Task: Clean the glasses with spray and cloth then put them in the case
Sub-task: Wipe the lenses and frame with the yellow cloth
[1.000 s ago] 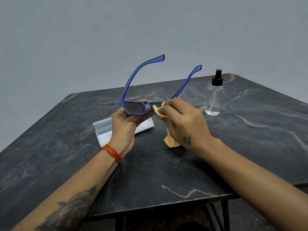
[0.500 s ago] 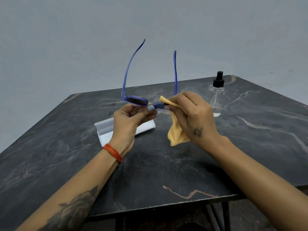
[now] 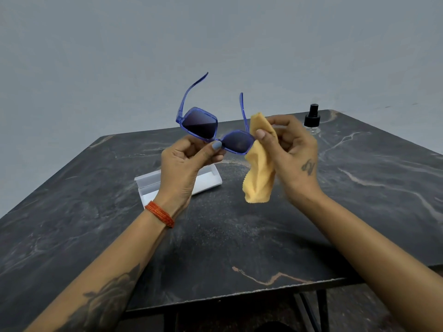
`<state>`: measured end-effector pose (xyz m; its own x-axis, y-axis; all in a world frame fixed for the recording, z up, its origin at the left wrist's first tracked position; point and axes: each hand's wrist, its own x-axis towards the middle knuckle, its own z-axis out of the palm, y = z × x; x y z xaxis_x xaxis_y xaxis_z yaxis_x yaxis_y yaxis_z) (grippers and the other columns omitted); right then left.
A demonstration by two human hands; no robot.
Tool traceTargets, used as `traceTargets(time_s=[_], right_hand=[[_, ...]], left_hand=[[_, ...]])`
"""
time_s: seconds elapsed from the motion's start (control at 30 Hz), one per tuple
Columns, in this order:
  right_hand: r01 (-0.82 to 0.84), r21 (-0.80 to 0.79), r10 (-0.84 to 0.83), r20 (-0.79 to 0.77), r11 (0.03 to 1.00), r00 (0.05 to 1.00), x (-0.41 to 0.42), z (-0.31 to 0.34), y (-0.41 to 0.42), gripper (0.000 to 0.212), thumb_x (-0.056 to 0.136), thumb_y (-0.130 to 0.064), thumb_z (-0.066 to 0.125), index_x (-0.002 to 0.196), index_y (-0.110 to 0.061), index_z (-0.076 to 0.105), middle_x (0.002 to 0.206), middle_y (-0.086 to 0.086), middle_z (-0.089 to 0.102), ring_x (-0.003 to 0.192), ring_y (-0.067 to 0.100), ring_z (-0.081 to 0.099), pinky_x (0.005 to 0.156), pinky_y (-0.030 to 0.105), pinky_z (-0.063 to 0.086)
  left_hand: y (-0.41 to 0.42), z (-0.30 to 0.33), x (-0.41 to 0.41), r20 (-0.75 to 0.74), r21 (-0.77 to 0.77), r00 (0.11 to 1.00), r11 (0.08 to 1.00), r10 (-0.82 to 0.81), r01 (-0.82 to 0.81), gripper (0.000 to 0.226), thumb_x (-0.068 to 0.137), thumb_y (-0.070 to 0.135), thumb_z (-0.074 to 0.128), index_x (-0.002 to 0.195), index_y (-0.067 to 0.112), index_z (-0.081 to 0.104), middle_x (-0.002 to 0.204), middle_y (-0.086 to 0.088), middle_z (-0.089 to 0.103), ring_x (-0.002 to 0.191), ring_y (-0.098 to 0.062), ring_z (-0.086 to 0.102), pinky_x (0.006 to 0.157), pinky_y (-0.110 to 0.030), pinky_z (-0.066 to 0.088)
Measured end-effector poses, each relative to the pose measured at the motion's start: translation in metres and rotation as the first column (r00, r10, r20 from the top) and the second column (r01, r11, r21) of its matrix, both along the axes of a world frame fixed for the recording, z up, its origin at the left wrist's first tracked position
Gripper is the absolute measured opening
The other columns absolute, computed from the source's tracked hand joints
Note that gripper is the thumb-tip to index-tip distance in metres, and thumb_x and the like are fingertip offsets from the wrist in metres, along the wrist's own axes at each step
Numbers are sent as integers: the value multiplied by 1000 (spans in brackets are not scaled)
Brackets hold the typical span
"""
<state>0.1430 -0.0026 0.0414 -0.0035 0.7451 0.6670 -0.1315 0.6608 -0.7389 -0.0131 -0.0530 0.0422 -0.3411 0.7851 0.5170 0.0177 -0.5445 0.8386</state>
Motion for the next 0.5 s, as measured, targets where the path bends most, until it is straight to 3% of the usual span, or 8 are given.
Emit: traceTargets(time_s=[0.2, 0.27, 0.33, 0.4, 0.5], right_hand=[[-107, -216, 58, -224, 970, 973, 6, 4, 10, 17, 86, 3, 60, 87, -12, 66, 71, -8, 67, 69, 4, 61, 64, 18, 47], [-212, -266, 116, -333, 940, 936, 9, 8, 13, 19, 77, 4, 59, 88, -8, 69, 77, -5, 70, 78, 10, 63, 68, 21, 48], [-315, -218, 204, -417, 924, 886, 12, 12, 14, 35, 62, 4, 54, 90, -9, 69, 89, -3, 72, 93, 13, 64, 75, 22, 50], [-325, -120, 261, -374, 938, 890, 13, 11, 16, 51, 56, 9, 50, 99, -12, 68, 105, -2, 68, 111, 16, 59, 85, 24, 49], [-127, 13, 128, -83, 992, 988, 7, 4, 14, 62, 62, 9, 57, 120, -15, 57, 119, 1, 50, 115, 15, 53, 88, 25, 50]], left_hand=[[6, 4, 8, 44, -67, 999, 998, -19, 22, 5, 77, 2, 67, 77, 0, 63, 62, -3, 69, 63, -16, 67, 64, -23, 55], [8, 8, 10, 80, -92, 997, 995, -24, 31, 8, 78, 4, 68, 75, 0, 62, 62, -4, 69, 63, -17, 67, 65, -23, 55], [12, 11, 12, 111, -105, 993, 994, -31, 43, 8, 79, 4, 67, 76, -2, 62, 61, -5, 68, 62, -16, 67, 64, -22, 55], [16, 13, 16, 126, -117, 991, 992, -38, 53, 9, 79, 3, 67, 78, -4, 61, 61, -5, 68, 61, -16, 67, 62, -21, 55], [19, 9, 24, 153, -128, 986, 989, -60, 80, 7, 80, 3, 66, 77, -1, 61, 61, -5, 69, 61, -14, 67, 62, -21, 55]])
